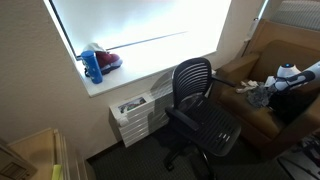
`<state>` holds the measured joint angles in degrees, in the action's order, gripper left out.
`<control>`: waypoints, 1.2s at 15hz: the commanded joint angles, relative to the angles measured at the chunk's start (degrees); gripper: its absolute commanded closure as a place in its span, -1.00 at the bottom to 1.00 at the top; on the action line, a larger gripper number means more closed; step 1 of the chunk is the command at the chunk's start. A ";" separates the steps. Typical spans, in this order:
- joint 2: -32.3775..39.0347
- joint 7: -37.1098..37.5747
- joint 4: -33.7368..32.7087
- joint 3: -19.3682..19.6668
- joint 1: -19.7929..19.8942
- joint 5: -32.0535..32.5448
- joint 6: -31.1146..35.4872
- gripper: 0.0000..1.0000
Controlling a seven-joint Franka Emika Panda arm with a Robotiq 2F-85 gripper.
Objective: Remove the black hood from the couch and put it on the chair
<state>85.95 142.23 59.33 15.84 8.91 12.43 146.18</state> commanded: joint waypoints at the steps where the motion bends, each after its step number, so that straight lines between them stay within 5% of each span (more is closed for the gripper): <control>1: 0.00 9.20 -0.23 0.04 2.68 3.86 -6.76 -0.88; 2: 0.00 10.34 -0.72 -0.58 3.66 4.75 -10.50 -0.45; 3: -0.02 7.32 -0.70 2.64 2.48 -1.36 -13.51 -0.39; 7: -0.25 7.06 -2.44 2.67 3.13 -4.83 -22.22 0.04; 13: -0.33 6.79 -6.72 1.80 1.43 -4.97 -21.70 0.87; 18: -0.46 2.81 -12.99 -0.47 -1.42 -4.36 -19.44 0.96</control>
<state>85.48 148.01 50.58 16.57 8.78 7.87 125.99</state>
